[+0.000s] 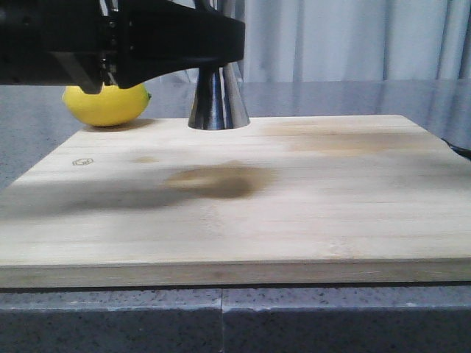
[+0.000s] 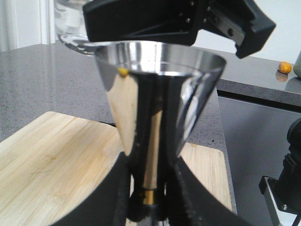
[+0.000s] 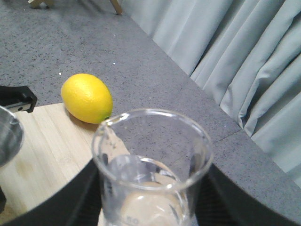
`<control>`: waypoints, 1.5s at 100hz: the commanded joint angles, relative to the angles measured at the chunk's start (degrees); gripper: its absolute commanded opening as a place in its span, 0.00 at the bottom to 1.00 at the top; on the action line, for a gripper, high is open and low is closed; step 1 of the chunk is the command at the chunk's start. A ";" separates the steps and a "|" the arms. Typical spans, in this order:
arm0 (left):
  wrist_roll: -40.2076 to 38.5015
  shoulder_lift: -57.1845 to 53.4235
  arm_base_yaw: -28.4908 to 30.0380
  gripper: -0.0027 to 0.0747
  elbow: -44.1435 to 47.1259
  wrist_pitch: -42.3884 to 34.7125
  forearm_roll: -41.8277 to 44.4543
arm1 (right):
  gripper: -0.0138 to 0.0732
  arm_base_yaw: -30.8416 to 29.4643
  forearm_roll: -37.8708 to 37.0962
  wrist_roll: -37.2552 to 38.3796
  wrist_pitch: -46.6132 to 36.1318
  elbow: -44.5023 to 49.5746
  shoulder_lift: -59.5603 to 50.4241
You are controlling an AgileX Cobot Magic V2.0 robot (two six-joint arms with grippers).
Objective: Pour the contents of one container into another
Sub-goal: 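Position the beaker spout above the jigger cup with the right gripper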
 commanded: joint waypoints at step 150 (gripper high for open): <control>-1.63 -2.37 0.16 0.01 -1.16 -3.52 -0.82 | 0.35 0.09 -0.48 -4.12 -6.30 -1.80 -8.25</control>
